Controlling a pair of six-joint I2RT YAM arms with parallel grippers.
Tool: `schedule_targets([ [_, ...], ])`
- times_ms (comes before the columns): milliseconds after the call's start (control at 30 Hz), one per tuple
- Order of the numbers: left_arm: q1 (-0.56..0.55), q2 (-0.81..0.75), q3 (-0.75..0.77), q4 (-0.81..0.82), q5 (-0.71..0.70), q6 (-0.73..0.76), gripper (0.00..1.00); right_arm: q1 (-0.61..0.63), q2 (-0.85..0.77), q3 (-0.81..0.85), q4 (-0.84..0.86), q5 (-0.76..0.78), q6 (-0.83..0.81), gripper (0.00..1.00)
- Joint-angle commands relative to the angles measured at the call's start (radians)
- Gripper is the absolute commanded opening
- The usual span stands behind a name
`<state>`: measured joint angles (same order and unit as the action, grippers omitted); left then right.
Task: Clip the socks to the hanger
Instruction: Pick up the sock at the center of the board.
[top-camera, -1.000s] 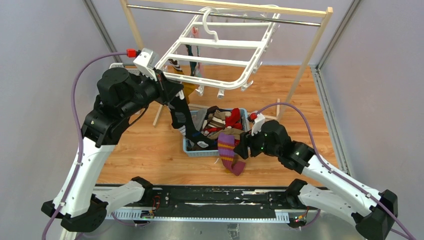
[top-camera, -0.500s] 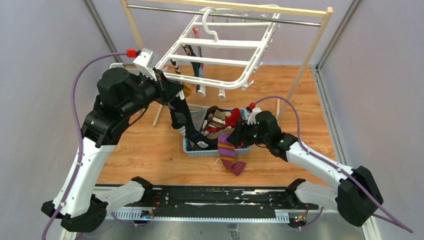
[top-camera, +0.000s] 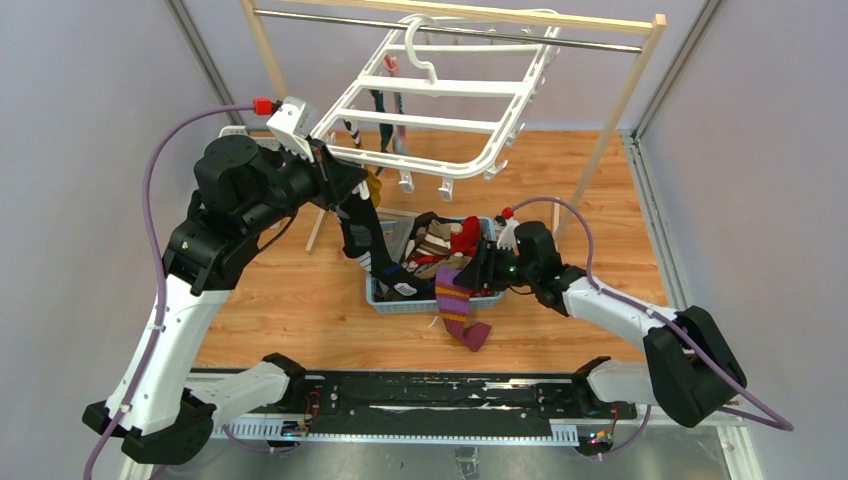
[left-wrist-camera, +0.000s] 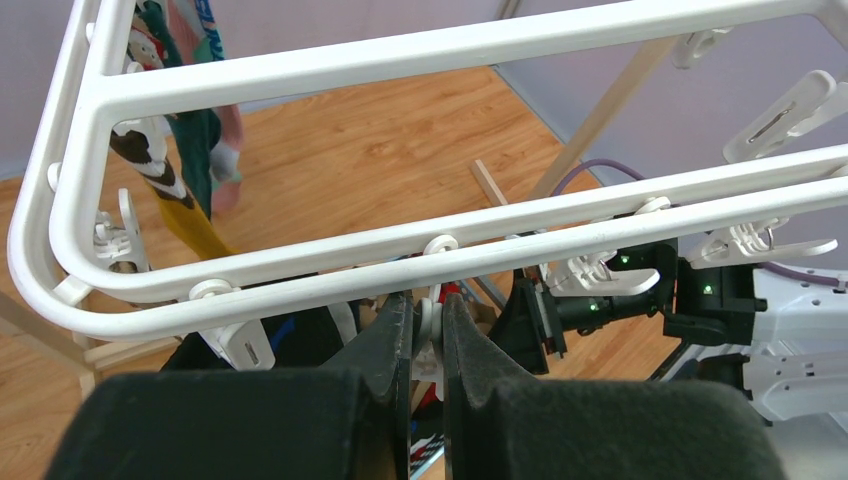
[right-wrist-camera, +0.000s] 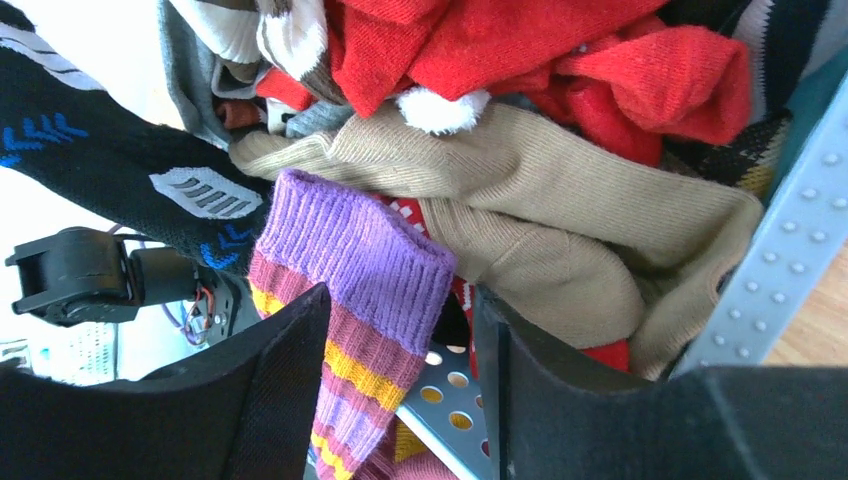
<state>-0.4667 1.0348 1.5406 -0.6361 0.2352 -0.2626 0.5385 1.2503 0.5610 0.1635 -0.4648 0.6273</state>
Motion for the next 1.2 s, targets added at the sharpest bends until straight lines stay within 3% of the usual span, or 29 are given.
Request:
schedule_targets([
  [0, 0.006, -0.008, -0.005, -0.025, 0.015, -0.005, 0.0, -0.039, 0.044, -0.039, 0.126, -0.095, 0.056, 0.52],
  [167, 0.007, -0.007, -0.002, -0.027, 0.012, -0.004, 0.0, -0.074, 0.07, -0.082, 0.283, -0.178, 0.164, 0.33],
  [467, 0.006, -0.008, -0.007, -0.027, 0.014, -0.007, 0.0, -0.075, -0.001, -0.07, 0.218, -0.186, 0.148, 0.15],
  [567, 0.006, -0.008, -0.006, -0.026, 0.018, -0.01, 0.0, -0.074, -0.023, -0.073, 0.202, -0.176, 0.136, 0.01],
  [733, 0.006, -0.011, -0.008, -0.028, 0.016, -0.012, 0.0, -0.068, -0.117, -0.058, 0.158, -0.142, 0.092, 0.0],
  [867, 0.006, -0.012, -0.016, -0.022, 0.012, -0.019, 0.0, 0.04, -0.274, 0.024, 0.019, 0.022, -0.056, 0.0],
  [1000, 0.006, -0.013, -0.037, -0.012, 0.023, -0.043, 0.0, 0.302, -0.425, 0.112, -0.022, 0.433, -0.261, 0.0],
  [1067, 0.006, -0.013, -0.047, -0.005, 0.03, -0.051, 0.0, 0.425, -0.443, 0.148, 0.003, 0.571, -0.351, 0.0],
  [1167, 0.006, -0.013, -0.049, 0.006, 0.042, -0.055, 0.0, 0.507, -0.388, 0.233, 0.004, 0.611, -0.45, 0.0],
])
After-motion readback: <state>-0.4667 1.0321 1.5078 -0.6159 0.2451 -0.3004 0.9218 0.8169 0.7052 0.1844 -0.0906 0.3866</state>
